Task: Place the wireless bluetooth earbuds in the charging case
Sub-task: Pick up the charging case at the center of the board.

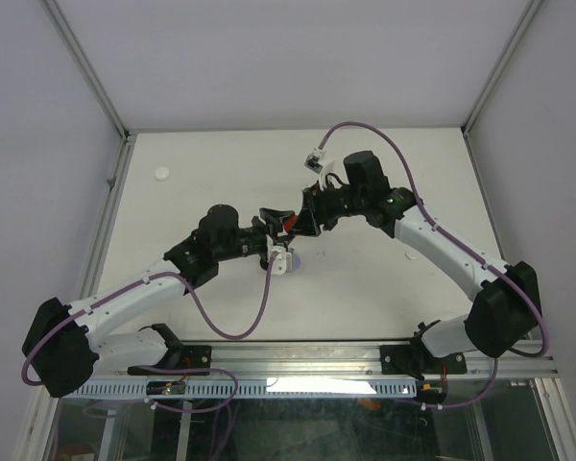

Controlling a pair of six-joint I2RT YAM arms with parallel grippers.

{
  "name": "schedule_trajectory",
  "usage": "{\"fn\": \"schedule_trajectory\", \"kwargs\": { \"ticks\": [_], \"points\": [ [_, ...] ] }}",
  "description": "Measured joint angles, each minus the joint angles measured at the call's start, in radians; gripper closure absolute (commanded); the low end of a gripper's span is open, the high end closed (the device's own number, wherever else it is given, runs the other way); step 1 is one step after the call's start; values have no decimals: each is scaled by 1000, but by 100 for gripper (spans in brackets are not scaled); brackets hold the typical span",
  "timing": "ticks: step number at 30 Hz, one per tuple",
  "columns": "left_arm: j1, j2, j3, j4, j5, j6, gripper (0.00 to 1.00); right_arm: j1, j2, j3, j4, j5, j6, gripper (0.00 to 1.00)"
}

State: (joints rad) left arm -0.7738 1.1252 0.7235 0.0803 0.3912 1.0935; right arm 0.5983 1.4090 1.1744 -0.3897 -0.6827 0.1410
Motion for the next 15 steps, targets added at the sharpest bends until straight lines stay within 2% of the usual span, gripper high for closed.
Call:
{"fn": "schedule_trajectory", "kwargs": {
  "ticks": [6,10,15],
  "points": [
    [-13,0,-1,-2,-3,12,52,-15,2,0,22,-65,13,56],
    [-13,-1,-1,-2,-3,20,52,-26,2,0,37,-90,21,69],
    [-18,-10,-3,-1,-9,21,49,-39,6,0,46,-109,27,92]
  ]
}}
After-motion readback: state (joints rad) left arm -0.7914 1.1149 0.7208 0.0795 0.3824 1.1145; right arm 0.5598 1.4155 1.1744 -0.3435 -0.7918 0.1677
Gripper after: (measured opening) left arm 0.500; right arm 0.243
